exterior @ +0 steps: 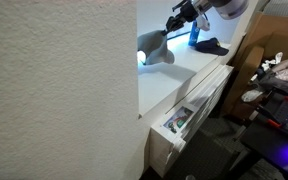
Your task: Move the grey cap to the right and then back to the left
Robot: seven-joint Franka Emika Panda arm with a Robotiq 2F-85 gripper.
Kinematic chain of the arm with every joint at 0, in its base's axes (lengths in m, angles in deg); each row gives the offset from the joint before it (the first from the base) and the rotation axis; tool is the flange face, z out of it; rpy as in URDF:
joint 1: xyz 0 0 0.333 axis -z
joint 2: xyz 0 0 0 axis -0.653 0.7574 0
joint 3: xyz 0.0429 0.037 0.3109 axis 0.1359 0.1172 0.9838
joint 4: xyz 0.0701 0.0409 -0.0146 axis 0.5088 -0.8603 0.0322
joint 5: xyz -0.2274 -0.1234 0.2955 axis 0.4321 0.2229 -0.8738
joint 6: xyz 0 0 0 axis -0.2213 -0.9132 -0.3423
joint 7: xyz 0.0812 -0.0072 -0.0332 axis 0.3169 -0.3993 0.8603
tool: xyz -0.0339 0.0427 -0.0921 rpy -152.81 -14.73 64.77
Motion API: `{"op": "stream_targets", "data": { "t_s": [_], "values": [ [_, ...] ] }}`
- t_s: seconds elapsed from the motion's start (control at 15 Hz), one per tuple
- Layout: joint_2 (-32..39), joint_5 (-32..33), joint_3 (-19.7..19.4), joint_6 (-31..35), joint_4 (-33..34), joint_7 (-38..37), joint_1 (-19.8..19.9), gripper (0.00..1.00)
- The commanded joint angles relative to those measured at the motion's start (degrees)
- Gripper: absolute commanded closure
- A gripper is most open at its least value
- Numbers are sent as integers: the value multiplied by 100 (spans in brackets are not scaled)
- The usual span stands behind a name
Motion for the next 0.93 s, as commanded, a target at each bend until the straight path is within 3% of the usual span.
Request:
{"op": "stream_targets", "data": {
  "t_s": [0.0,0.07,0.13,0.2,0.4,0.87],
  "values": [
    [622,242,582,384,80,78,670,99],
    [711,270,491,440,75,76,643,71],
    [435,177,368,232,6,5,469,71],
    [522,203,355,259,8,5,493,89],
    [502,203,355,259,11,2,466,70],
    [495,202,362,259,19,-1,458,70]
  ]
}}
